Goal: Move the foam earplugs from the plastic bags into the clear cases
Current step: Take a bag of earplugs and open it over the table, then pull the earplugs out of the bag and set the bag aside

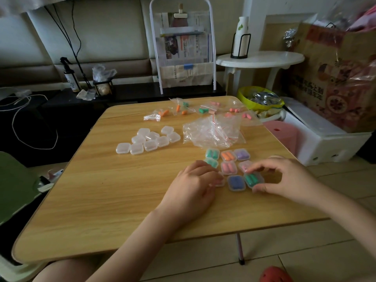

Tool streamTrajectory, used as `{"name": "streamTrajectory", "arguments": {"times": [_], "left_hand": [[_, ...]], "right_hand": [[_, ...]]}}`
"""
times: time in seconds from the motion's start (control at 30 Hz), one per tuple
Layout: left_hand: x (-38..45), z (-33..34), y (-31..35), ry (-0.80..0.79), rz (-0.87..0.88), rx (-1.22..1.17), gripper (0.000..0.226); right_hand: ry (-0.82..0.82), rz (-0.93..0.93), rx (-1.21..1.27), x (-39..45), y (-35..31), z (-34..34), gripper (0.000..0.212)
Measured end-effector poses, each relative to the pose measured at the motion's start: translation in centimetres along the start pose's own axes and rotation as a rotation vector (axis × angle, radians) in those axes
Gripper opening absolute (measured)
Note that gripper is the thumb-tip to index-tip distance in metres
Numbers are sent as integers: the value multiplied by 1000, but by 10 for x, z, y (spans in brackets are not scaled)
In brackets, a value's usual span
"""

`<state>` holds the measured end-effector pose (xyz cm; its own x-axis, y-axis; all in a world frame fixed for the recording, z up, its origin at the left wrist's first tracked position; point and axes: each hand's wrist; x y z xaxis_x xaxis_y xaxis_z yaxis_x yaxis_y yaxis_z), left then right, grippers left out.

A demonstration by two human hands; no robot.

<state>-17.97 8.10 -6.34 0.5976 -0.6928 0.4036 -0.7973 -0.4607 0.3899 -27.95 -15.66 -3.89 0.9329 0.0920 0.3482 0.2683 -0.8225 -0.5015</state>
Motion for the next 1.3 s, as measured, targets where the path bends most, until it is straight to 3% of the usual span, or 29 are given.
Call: {"name": "streamTrajectory", "arguments": {"times": [0.13, 0.27, 0.33, 0.63, 0.93, 1.1, 1.3], "left_hand": [[-1, -5, 5, 126, -83, -51, 32], [0, -12, 6, -126, -470, -233, 75], [0, -9, 4, -212, -526, -258, 83], [2, -6, 8, -187, -392, -204, 61], [3, -11, 8, -133, -436, -234, 57], [10, -27, -12, -2, -580, -164, 52], [14, -54, -46, 86, -605, 18, 47]], "right_hand": [[-13, -26, -6, 2, -3, 1, 41], [5, 115, 69, 1, -7, 7, 78], [-57, 206, 89, 0, -10, 14, 83], [-26, 295, -12, 0, -15, 25, 73], [119, 289, -91, 14, -33, 19, 61], [221, 132, -157, 39, -52, 34, 42], [167, -22, -267, 74, -68, 64, 33]]}}
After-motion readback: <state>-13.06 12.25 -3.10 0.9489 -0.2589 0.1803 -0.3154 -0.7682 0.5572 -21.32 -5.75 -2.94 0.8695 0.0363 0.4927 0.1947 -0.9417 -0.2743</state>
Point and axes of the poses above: each hand's wrist, its own x-axis towards the middle knuckle, its own z-axis out of the palm, y = z × x, and after that the axes turned 11 degrees about -z, right-handed
